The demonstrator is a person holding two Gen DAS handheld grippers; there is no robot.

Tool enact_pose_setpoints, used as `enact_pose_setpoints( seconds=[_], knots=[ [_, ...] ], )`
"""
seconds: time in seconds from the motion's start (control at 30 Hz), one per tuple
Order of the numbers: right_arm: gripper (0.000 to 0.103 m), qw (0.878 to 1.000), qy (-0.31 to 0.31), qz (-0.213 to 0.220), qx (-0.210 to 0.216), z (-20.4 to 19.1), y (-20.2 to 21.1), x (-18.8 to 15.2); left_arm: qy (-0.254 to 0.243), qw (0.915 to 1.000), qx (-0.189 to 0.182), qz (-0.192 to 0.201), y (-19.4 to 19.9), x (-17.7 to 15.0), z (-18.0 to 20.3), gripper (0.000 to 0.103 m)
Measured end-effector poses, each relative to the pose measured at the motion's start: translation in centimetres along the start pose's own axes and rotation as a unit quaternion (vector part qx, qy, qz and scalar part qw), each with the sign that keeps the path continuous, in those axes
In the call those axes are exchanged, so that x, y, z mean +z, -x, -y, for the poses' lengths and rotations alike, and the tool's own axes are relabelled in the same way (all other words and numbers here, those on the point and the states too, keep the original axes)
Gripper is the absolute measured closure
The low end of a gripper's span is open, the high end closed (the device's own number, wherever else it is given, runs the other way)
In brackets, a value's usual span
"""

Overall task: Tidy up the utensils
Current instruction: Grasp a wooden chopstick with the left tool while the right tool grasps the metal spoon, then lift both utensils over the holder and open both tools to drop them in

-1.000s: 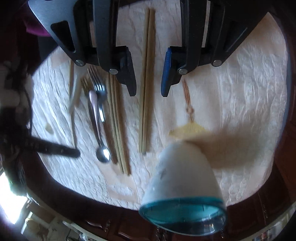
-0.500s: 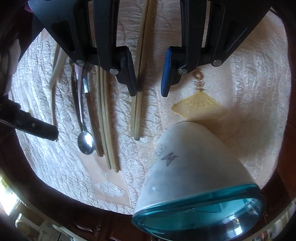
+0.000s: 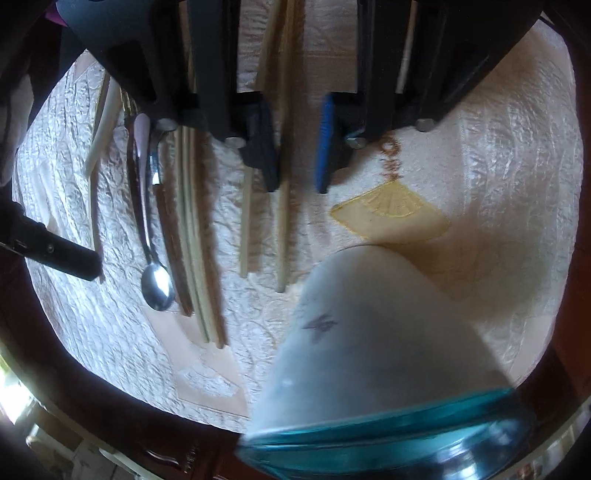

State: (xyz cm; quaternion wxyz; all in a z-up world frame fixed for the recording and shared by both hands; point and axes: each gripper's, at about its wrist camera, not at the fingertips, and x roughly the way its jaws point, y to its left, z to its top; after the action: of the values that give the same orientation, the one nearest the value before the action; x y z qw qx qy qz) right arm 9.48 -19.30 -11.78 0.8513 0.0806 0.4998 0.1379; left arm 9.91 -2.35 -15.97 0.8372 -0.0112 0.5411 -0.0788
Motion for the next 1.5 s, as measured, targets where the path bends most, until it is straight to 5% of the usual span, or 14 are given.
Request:
enact_pose_setpoints(
  seconds=[0.17, 0.43, 0.5, 0.67, 0.77, 0.97, 1.1, 1.23, 1.43, 1.5],
  knots=[
    [0.04, 1.0, 0.007, 0.001, -0.002, 0.3, -0.9, 0.7, 0.007, 0.9995, -0.027, -0.012, 0.5, -0.2, -1.0, 0.095],
    [0.052, 1.0, 0.001, -0.014, 0.024, 1.3, -4.3, 3.0, -0.001, 1.0, -0.001, 0.002, -0.1, 1.4, -0.1, 0.091],
    [0.058, 0.999, -0.009, -0.018, 0.039, 2.0, -5.2, 3.4, -0.004, 1.0, 0.006, -0.004, -0.9, 1.7, 0.1, 0.091],
    [0.093, 0.998, -0.004, -0.025, 0.06, 1.9, -6.9, 3.8, -0.019, 0.9998, -0.004, -0.011, -0.6, 1.2, -0.1, 0.096],
    [0.099, 0.997, -0.007, -0.024, 0.073, 1.8, -7.1, 3.4, -0.022, 0.9994, -0.015, -0.022, 0.3, -0.2, -1.1, 0.096],
    [0.1, 0.995, 0.009, -0.037, 0.092, 2.0, -5.8, 2.2, -0.039, 0.9982, -0.023, -0.04, 2.0, -2.6, -2.1, 0.095],
    [0.099, 0.994, -0.002, -0.05, 0.097, 3.3, -5.7, 2.2, -0.04, 0.9989, -0.007, -0.023, 1.9, -1.4, -2.0, 0.077],
    [0.074, 0.994, 0.003, -0.037, 0.099, 4.4, -5.0, 2.9, -0.059, 0.9981, 0.008, -0.013, 1.1, -0.1, -1.1, 0.077],
    [0.078, 0.992, 0.042, -0.05, 0.111, 3.0, -6.6, 4.1, -0.078, 0.9965, 0.018, -0.021, -0.8, 1.7, 0.0, 0.078],
    [0.094, 0.99, 0.045, -0.051, 0.122, 2.7, -7.4, 4.1, -0.082, 0.9963, 0.012, -0.019, -0.9, 2.1, 0.2, 0.095]
  ],
)
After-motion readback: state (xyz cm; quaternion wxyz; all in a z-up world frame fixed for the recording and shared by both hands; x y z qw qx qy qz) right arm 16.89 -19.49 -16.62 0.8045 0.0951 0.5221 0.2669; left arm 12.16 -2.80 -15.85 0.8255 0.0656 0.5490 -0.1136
